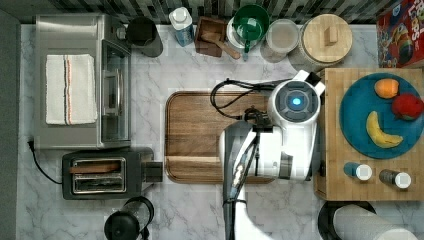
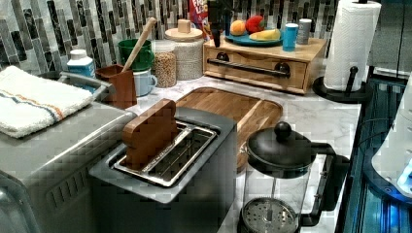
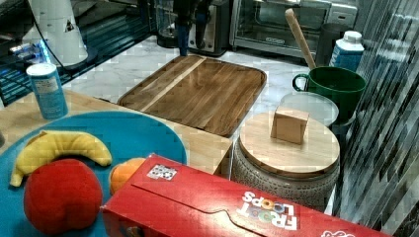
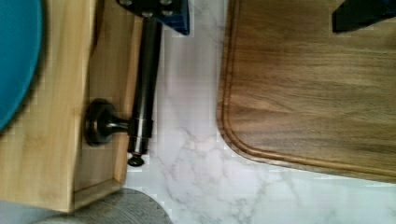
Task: Open the drawer.
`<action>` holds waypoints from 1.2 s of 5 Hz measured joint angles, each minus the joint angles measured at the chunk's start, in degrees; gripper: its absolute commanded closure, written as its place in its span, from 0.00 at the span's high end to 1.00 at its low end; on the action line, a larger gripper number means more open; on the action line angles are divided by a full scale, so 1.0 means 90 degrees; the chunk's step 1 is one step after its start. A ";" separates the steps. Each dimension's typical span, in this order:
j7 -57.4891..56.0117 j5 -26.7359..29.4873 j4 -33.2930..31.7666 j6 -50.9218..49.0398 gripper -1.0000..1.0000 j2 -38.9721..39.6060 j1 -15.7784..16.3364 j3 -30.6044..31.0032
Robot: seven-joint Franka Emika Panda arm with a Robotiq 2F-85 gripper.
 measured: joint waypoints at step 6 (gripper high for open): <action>-0.0348 0.0092 -0.0560 0.1613 1.00 0.0200 -0.0560 -0.0373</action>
